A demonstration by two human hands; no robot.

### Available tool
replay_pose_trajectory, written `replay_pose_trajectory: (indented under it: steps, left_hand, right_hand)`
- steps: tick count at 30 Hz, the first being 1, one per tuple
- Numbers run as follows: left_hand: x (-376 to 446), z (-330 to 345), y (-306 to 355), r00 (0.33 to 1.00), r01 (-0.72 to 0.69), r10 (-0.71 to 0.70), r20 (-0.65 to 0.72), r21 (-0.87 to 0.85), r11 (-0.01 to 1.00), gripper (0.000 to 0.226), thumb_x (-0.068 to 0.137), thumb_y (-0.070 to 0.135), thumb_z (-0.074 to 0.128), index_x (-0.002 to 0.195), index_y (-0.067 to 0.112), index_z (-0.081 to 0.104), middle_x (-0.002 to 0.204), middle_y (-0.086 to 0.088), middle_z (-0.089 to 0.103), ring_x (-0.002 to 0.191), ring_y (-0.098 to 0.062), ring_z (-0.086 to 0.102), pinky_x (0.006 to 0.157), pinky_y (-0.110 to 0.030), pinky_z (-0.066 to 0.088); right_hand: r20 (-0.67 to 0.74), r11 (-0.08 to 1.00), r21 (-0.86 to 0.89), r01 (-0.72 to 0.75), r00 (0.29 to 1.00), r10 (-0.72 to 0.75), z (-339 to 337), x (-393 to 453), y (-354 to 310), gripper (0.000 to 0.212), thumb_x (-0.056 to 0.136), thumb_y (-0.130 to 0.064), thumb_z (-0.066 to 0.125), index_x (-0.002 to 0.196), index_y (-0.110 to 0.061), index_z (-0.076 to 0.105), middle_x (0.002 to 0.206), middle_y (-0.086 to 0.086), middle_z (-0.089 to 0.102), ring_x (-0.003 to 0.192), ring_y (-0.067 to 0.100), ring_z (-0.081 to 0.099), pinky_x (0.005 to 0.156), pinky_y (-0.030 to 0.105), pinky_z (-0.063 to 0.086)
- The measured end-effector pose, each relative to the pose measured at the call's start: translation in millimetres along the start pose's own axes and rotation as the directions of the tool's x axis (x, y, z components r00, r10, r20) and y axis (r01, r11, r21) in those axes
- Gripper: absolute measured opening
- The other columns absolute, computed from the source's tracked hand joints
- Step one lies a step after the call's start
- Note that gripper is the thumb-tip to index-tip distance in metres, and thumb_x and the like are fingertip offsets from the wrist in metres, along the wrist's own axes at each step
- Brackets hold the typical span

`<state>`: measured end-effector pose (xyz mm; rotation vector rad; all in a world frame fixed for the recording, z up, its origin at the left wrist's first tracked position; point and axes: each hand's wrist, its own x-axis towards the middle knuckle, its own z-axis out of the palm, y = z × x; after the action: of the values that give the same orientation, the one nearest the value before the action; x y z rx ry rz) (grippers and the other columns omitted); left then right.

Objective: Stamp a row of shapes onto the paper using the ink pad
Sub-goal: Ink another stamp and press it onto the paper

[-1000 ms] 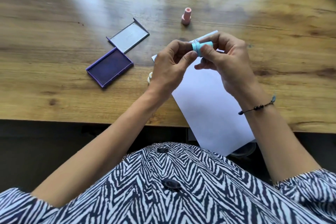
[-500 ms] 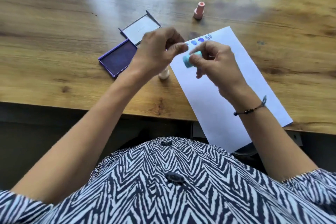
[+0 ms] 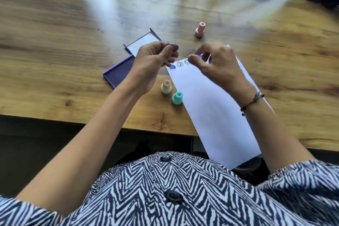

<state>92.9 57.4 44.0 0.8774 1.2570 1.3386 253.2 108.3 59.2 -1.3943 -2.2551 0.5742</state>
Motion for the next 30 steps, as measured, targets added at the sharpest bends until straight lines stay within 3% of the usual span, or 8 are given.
replay_pose_trajectory:
  steps: [3, 6, 12, 15, 18, 21, 26, 30]
  left_hand:
    - [4.7, 2.2, -0.2, 0.999, 0.044, -0.042, 0.014, -0.117, 0.992, 0.019, 0.092, 0.004, 0.042, 0.086, 0.004, 0.060, 0.076, -0.008, 0.058, 0.062, -0.009, 0.052, 0.060, -0.013, 0.047]
    - [10.3, 6.1, 1.6, 0.997, 0.073, -0.070, 0.026, -0.192, 0.979, 0.022, 0.093, 0.005, 0.040, 0.084, 0.004, 0.060, 0.077, -0.009, 0.058, 0.062, -0.010, 0.053, 0.060, -0.014, 0.048]
    - [20.2, 5.6, 1.4, 0.994, 0.109, -0.102, 0.039, -0.255, 0.961, 0.020, 0.092, 0.007, 0.043, 0.084, 0.005, 0.061, 0.076, -0.006, 0.061, 0.061, -0.009, 0.056, 0.060, -0.014, 0.048]
    - [23.6, 0.0, 0.0, 0.993, 0.117, -0.122, 0.000, -0.290, 0.950, 0.018, 0.091, 0.008, 0.045, 0.083, 0.006, 0.061, 0.072, -0.004, 0.063, 0.058, -0.007, 0.058, 0.058, -0.013, 0.049]
    - [24.2, -6.6, -2.7, 0.991, 0.095, -0.120, -0.065, -0.305, 0.948, 0.011, 0.090, 0.008, 0.049, 0.084, 0.007, 0.058, 0.073, -0.005, 0.062, 0.059, -0.009, 0.058, 0.058, -0.013, 0.050]
    - [21.9, -10.7, -3.9, 0.992, 0.034, -0.066, -0.104, -0.283, 0.958, 0.010, 0.088, 0.006, 0.052, 0.081, 0.009, 0.059, 0.061, 0.003, 0.068, 0.056, -0.008, 0.060, 0.057, -0.014, 0.050]
    - [9.6, -24.9, -2.9, 0.987, -0.011, -0.023, -0.158, -0.212, 0.977, 0.007, 0.084, 0.005, 0.057, 0.078, 0.006, 0.061, 0.071, -0.008, 0.063, 0.054, -0.009, 0.059, 0.056, -0.015, 0.050]
    - [-2.2, -46.9, -1.3, 0.973, -0.052, 0.006, -0.231, -0.197, 0.979, 0.011, 0.082, 0.005, 0.061, 0.071, 0.007, 0.062, 0.057, 0.003, 0.068, 0.053, -0.008, 0.060, 0.055, -0.015, 0.050]
  right_hand:
    - [-0.124, 0.988, -0.119, -0.098, 0.989, 0.083, -4.9, 60.2, 20.6, 0.031, 0.085, -0.031, 0.058, 0.103, -0.007, 0.062, 0.106, 0.018, 0.066, 0.096, 0.031, 0.059, 0.077, 0.027, 0.037]
    - [-0.026, 0.941, -0.292, -0.171, 0.985, 0.171, 1.3, 105.9, 38.9, 0.042, 0.086, -0.032, 0.055, 0.120, -0.007, 0.051, 0.125, 0.022, 0.057, 0.114, 0.038, 0.053, 0.094, 0.037, 0.042]
    - [0.060, 0.943, -0.322, -0.087, 0.992, 0.112, 19.7, 117.7, 48.9, 0.023, 0.083, -0.017, 0.055, 0.102, -0.005, 0.063, 0.110, 0.017, 0.067, 0.103, 0.032, 0.059, 0.084, 0.033, 0.047]
    - [0.009, 0.991, 0.024, -0.133, 0.991, 0.133, 18.7, 105.9, 35.6, 0.017, 0.076, -0.016, 0.064, 0.087, -0.004, 0.066, 0.081, 0.010, 0.067, 0.068, 0.020, 0.059, 0.062, 0.027, 0.044]
    - [0.183, 0.778, 0.595, -0.203, 0.976, 0.115, 12.8, 80.7, 9.0, 0.009, 0.072, -0.013, 0.072, 0.075, -0.009, 0.064, 0.056, -0.004, 0.063, 0.042, 0.008, 0.045, 0.040, 0.020, 0.037]
    - [0.262, 0.700, 0.677, -0.228, 0.963, 0.060, 14.9, 59.5, -10.9, 0.009, 0.076, -0.007, 0.067, 0.071, -0.012, 0.062, 0.046, -0.005, 0.060, 0.038, 0.007, 0.045, 0.038, 0.016, 0.036]
    - [0.293, 0.672, 0.702, -0.235, 0.956, 0.028, 29.0, 51.3, -34.8, 0.004, 0.082, 0.000, 0.059, 0.078, -0.002, 0.060, 0.056, 0.009, 0.054, 0.036, 0.008, 0.045, 0.037, 0.017, 0.036]
    - [0.335, 0.646, 0.719, -0.257, 0.942, 0.002, 47.5, 49.7, -57.4, 0.003, 0.083, 0.001, 0.057, 0.081, 0.003, 0.059, 0.058, 0.012, 0.054, 0.036, 0.009, 0.045, 0.037, 0.018, 0.037]
